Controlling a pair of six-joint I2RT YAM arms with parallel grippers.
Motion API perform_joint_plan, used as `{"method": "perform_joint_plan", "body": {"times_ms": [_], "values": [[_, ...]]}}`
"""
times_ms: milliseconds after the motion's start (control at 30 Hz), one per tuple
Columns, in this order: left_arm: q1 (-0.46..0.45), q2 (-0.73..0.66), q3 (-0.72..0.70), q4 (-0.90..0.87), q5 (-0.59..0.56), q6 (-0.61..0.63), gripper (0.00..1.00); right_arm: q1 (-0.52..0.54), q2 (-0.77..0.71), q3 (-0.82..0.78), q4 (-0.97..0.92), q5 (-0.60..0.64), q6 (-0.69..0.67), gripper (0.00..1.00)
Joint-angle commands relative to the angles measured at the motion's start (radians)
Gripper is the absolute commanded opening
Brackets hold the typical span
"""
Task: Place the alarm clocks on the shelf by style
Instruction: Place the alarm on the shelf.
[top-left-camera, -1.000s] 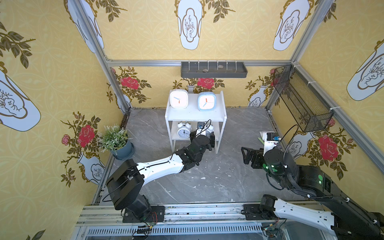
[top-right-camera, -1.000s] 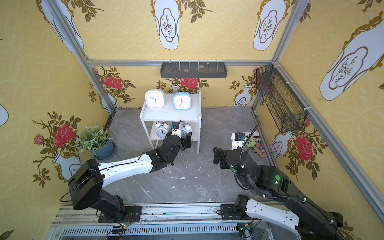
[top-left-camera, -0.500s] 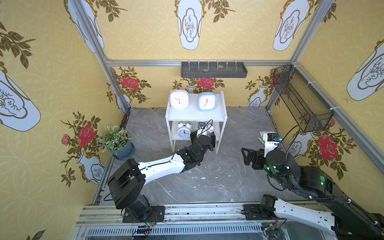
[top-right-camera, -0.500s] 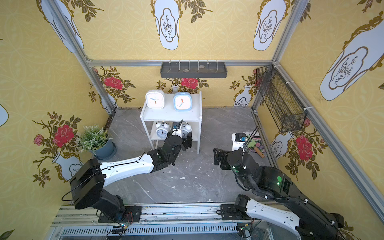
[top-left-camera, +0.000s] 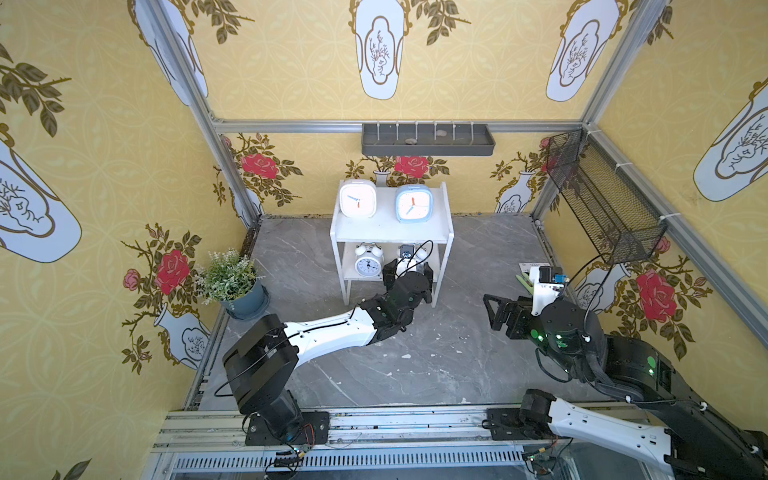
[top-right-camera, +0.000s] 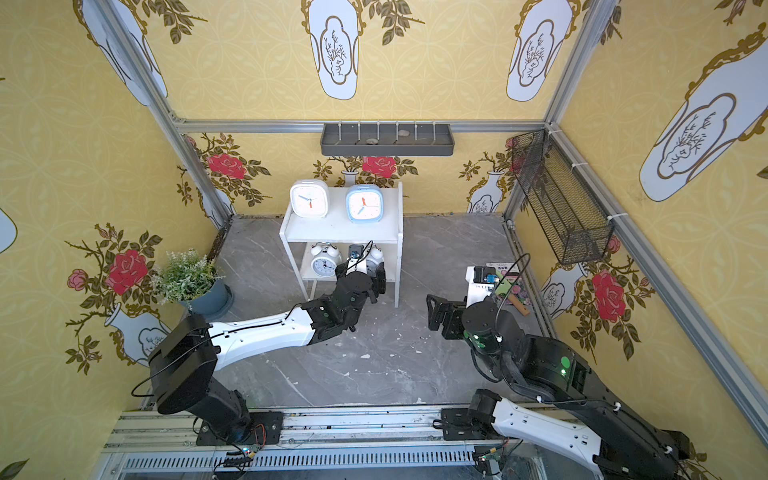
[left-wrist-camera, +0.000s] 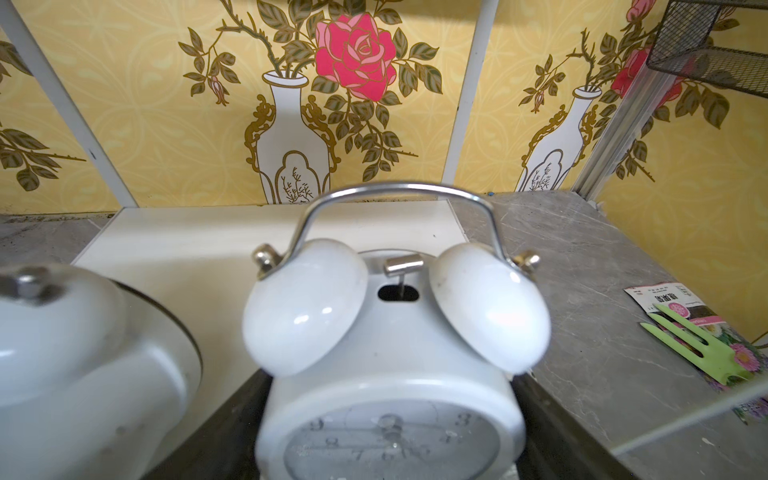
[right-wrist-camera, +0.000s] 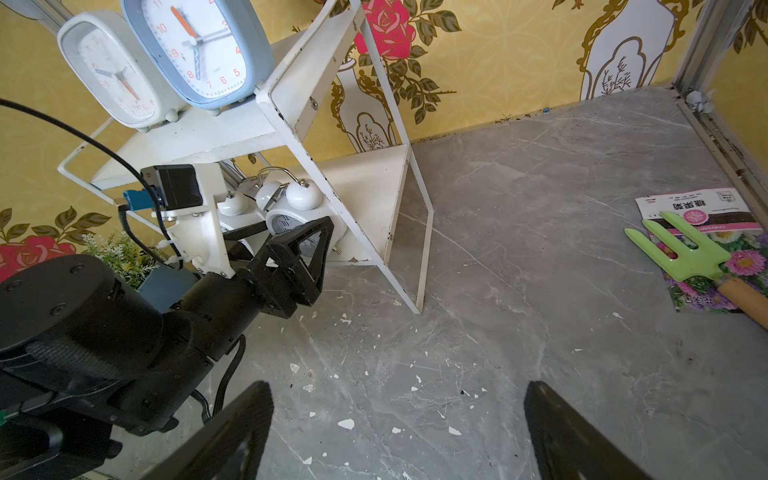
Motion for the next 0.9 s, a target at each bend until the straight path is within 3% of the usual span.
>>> {"method": "perform_joint_plan", "body": {"times_ms": [0, 233, 867], "values": [[-0.002, 0.011, -0.002, -0.012, -0.019, 0.008, 0.89, 0.002, -0.007, -0.003, 0.05, -0.005, -0.003, 0.96], [-0.003, 0.006, -0.002, -0.012, -0.012, 0.012, 0.99, 0.001, 0.001, -0.002, 0.058, -0.009, -0.01, 0.96], [-0.032, -0.065, -0.092, -0.028, -0.017, -0.005, 0.99, 0.001, 0.012, 0.0, 0.049, -0.001, -0.002, 0.98]]}}
